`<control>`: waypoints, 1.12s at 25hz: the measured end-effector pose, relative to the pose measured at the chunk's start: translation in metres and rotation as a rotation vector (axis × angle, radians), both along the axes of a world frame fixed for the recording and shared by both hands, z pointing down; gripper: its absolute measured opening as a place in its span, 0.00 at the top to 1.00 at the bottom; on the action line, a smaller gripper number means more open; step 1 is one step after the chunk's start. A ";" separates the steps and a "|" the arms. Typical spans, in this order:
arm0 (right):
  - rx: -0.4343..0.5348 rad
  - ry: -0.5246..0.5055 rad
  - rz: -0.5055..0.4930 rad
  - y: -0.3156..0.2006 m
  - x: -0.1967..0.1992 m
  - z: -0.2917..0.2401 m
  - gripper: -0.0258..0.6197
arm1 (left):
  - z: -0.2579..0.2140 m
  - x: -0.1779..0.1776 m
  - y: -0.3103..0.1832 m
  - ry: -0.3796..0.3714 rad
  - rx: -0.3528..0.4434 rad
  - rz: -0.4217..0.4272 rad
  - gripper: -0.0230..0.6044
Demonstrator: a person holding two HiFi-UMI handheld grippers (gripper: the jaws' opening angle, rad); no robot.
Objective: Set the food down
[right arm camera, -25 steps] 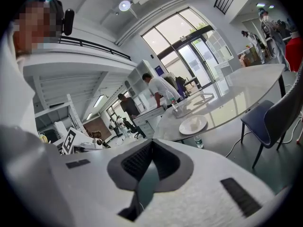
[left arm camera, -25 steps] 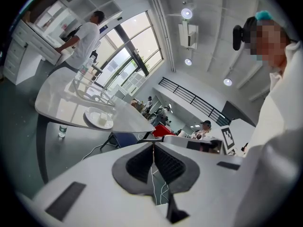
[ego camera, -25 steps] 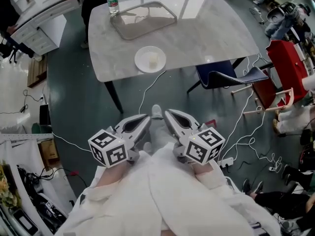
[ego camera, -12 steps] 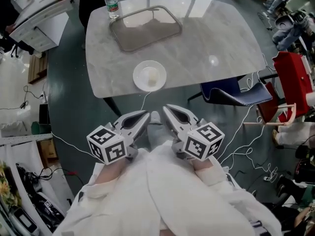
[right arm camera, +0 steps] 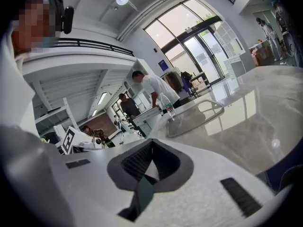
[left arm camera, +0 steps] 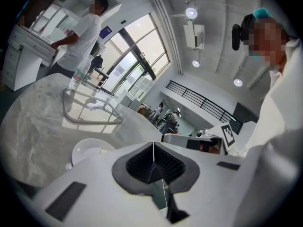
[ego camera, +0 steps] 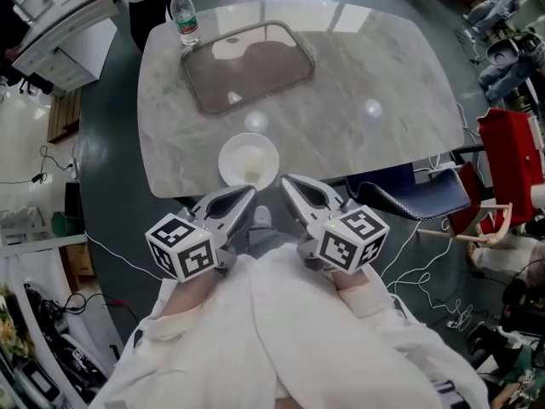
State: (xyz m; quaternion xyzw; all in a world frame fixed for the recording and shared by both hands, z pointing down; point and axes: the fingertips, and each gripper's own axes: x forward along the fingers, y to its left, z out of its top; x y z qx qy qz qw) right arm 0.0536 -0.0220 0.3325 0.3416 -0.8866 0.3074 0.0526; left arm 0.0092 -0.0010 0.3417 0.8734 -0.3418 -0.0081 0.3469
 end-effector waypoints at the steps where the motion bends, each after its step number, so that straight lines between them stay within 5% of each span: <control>1: 0.001 0.001 -0.004 -0.008 0.002 0.000 0.96 | 0.000 0.001 -0.008 0.002 0.002 -0.009 0.93; 10: 0.016 0.010 -0.042 -0.047 0.011 0.002 0.96 | 0.000 0.002 -0.048 0.025 0.015 -0.091 0.93; 28: -0.012 0.030 -0.065 -0.053 0.000 0.013 0.96 | 0.005 -0.013 -0.061 0.016 -0.031 -0.110 0.93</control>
